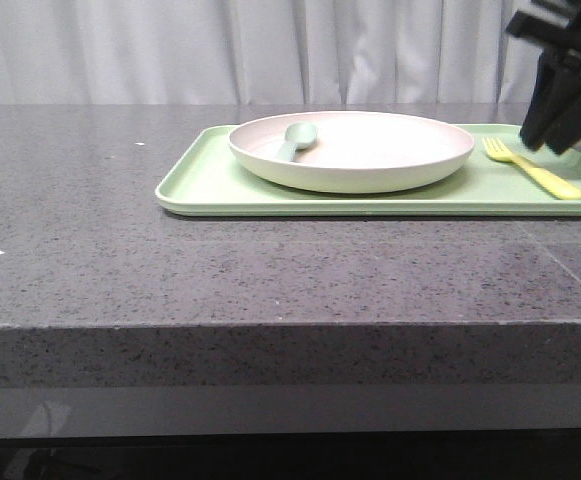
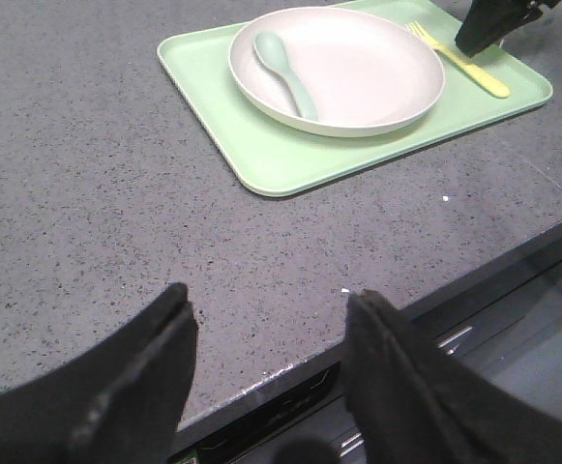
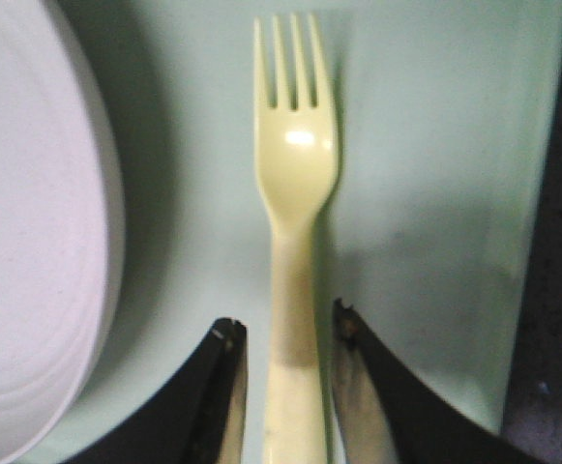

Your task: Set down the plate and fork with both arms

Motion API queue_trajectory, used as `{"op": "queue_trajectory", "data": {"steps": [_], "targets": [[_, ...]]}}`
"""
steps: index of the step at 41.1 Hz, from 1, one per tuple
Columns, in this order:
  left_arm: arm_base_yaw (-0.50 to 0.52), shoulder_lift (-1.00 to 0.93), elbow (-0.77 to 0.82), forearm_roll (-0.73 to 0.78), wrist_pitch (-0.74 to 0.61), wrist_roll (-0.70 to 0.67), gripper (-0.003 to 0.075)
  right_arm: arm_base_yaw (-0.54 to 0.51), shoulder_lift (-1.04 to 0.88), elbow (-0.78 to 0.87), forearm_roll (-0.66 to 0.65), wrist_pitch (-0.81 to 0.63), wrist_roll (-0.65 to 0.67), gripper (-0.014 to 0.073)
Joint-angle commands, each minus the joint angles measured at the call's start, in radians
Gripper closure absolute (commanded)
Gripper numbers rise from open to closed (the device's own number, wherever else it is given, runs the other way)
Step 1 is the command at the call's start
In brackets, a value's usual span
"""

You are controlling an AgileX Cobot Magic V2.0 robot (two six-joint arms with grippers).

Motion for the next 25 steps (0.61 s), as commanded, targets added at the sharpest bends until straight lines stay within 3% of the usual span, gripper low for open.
{"op": "queue_trajectory", "data": {"steps": [1, 12, 18, 25], "targets": [[-0.006, 0.005, -0.022, -0.013, -0.067, 0.003, 0.0364, 0.003, -0.132, -0.018, -0.008, -0.017, -0.015, 0.0333], [-0.006, 0.005, -0.022, -0.013, -0.067, 0.003, 0.0364, 0.163, -0.454, 0.199, -0.241, -0.124, -0.014, 0.0333], [-0.006, 0.005, -0.022, -0.013, -0.067, 0.003, 0.0364, 0.233, -0.641, 0.360, -0.265, -0.148, 0.020, 0.0333], [-0.006, 0.005, -0.022, -0.013, -0.067, 0.003, 0.0364, 0.243, -0.860, 0.511, -0.286, -0.151, 0.057, 0.0335]]}}
